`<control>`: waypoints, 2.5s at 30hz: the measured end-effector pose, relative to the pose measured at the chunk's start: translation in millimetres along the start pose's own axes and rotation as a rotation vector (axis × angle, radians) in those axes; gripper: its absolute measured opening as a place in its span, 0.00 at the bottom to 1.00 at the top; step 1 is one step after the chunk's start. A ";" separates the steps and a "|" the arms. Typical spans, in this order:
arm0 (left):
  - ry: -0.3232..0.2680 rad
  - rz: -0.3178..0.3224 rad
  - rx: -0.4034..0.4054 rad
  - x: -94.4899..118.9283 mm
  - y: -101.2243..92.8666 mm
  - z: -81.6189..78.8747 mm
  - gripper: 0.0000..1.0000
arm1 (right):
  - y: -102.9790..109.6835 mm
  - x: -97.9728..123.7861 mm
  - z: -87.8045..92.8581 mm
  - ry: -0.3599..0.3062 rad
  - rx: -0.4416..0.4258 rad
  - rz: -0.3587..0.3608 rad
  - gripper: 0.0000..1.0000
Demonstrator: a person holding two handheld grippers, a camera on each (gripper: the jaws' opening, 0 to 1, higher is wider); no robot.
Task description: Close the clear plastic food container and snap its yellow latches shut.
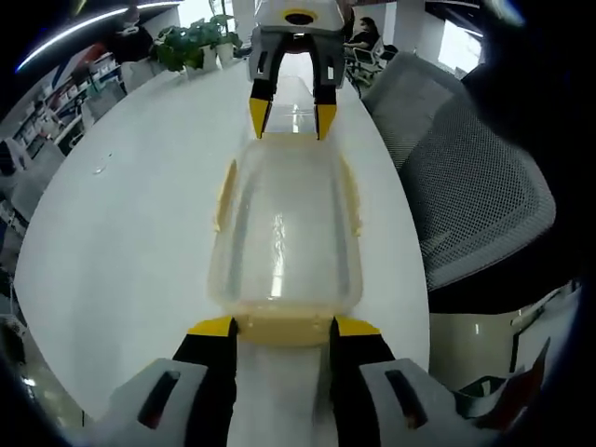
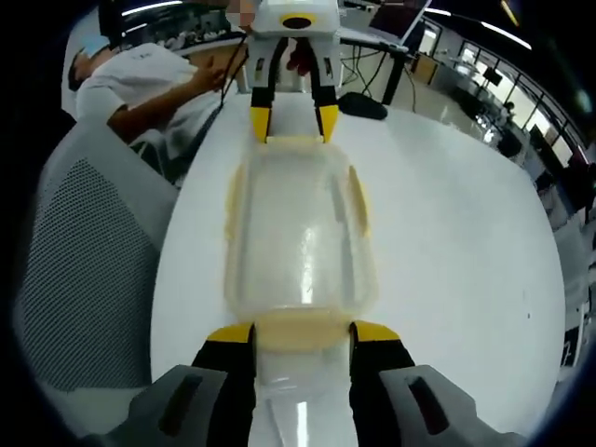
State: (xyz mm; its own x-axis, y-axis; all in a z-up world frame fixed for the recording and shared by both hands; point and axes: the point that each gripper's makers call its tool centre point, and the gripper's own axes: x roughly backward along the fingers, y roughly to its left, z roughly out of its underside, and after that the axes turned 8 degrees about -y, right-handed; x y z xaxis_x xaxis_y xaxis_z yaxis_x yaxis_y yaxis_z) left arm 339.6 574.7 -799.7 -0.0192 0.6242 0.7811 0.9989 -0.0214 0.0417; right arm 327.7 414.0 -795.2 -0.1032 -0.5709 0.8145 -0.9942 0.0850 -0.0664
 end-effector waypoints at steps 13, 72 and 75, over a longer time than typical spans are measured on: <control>-0.010 -0.026 0.011 5.3 3.3 -9.1 0.38 | -7.7 11.1 -4.3 0.003 0.034 -0.006 0.38; -0.052 -0.102 0.096 -15.5 -3.6 -74.3 0.38 | -24.4 65.5 35.2 0.048 0.137 -0.040 0.38; -0.051 -0.096 0.093 -20.6 -5.2 -78.6 0.38 | -23.3 67.2 40.3 0.054 0.135 -0.040 0.38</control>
State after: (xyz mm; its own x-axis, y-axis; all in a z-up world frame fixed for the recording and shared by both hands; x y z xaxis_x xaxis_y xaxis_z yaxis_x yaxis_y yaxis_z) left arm 331.4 500.5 -767.1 -0.1152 0.6586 0.7437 0.9922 0.1116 0.0549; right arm 342.7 340.7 -762.1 -0.0654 -0.5263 0.8478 -0.9929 -0.0500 -0.1076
